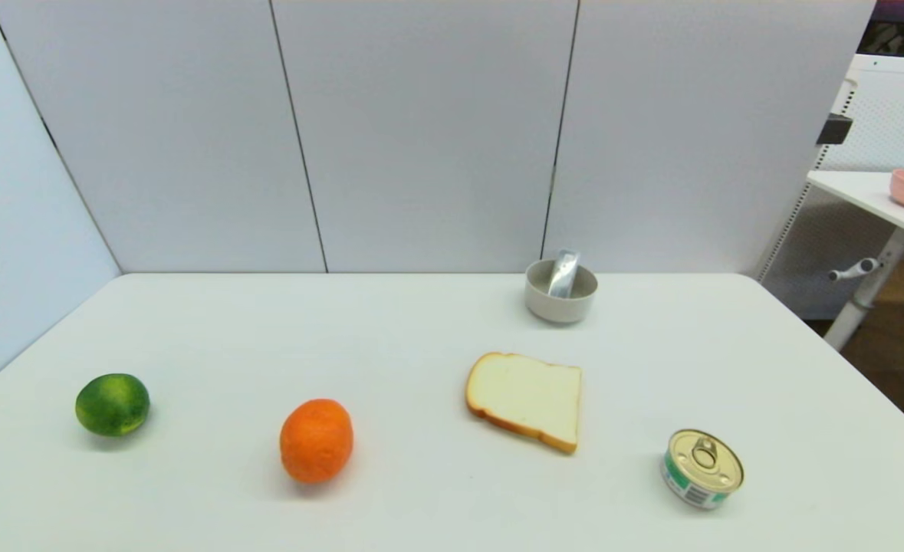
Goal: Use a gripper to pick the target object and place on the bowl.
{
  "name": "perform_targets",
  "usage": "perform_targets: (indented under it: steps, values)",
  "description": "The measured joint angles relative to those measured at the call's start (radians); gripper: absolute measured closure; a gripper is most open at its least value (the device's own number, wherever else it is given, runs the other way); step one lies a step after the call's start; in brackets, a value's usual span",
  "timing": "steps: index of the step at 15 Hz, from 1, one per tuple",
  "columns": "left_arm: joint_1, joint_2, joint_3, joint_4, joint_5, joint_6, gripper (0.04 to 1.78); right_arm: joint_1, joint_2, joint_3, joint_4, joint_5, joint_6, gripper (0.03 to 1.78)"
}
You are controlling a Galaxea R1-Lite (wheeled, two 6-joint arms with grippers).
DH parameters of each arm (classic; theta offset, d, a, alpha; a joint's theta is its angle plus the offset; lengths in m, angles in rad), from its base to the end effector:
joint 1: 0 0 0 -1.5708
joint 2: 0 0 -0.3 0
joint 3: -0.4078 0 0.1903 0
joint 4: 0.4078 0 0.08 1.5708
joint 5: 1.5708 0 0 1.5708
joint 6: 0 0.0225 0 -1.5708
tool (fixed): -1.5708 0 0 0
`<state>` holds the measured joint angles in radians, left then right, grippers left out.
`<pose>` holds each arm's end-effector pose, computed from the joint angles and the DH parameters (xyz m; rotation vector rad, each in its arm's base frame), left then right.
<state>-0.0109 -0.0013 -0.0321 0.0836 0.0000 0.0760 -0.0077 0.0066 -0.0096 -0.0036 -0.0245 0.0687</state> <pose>-0.0256 0.0003 0.0757 0.0763 0.0498 -0.0128 -0.0230 -0.0004 0.0787 0.0687 -0.0077 -0.0320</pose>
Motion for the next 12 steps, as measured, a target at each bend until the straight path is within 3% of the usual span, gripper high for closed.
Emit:
perform_targets:
  steps: [2,7,12]
  values:
    - [0.0,0.0,0.0,0.0,0.0,-0.001,0.11,0.0,-0.007,0.007,-0.003,-0.002,0.02,0.12]
    - [0.0,0.0,0.0,0.0,0.0,-0.001,0.11,0.0,-0.009,0.009,-0.001,0.008,-0.014,0.11]
    - [0.0,0.0,0.0,0.0,0.0,0.0,0.11,0.0,-0.009,0.01,-0.001,0.001,-0.008,0.11]
